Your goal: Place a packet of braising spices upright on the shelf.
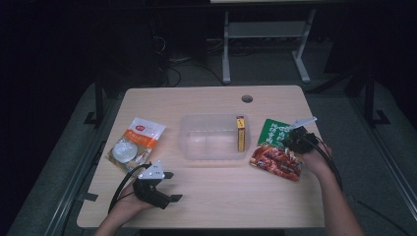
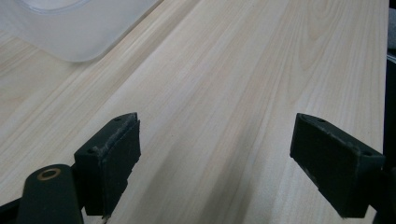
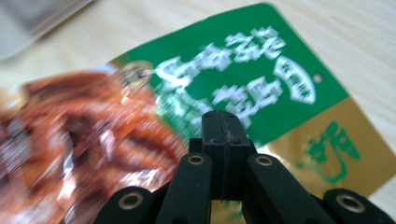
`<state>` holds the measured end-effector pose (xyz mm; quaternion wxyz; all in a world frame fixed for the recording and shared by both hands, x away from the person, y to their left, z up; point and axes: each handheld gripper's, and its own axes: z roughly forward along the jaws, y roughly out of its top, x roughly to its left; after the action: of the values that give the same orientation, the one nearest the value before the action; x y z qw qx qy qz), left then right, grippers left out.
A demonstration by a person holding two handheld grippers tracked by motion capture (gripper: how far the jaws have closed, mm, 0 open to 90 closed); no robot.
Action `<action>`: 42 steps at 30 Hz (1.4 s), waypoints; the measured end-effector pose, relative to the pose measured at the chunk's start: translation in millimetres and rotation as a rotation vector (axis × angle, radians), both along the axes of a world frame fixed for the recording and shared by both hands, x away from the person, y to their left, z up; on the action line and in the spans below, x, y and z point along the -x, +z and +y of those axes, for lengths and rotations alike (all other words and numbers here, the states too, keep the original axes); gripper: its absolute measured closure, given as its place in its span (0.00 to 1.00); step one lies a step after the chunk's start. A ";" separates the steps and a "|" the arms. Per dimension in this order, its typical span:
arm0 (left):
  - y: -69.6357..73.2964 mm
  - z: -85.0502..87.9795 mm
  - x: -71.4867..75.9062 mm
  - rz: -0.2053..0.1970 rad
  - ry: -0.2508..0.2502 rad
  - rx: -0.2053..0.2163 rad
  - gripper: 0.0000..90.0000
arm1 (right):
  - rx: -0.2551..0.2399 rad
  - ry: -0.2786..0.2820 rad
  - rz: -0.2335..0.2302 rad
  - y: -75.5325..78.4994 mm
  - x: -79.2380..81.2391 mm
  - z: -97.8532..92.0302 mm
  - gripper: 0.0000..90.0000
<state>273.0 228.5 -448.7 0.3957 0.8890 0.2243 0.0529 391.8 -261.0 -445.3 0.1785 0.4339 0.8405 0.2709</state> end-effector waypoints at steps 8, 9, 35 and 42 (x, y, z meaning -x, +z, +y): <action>-2.8 1.7 -1.8 0.010 0.001 -0.003 0.17 | -0.002 -0.020 0.017 -13.9 -21.2 1.4 1.00; -3.0 1.4 -2.0 0.011 -0.001 -0.007 0.17 | 0.011 -0.012 0.027 -13.9 -21.5 2.6 1.00; -4.0 -2.6 -0.8 0.020 -0.007 -0.025 0.18 | 0.009 0.122 0.045 -4.1 36.0 13.6 1.00; -4.3 -0.8 -1.6 0.022 -0.002 -0.020 0.18 | 0.004 -0.021 0.002 -6.4 -5.5 -0.5 1.00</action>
<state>274.6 227.6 -453.1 0.3842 0.8937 0.2273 0.0452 397.3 -261.6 -451.7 0.1813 0.4429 0.8366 0.2668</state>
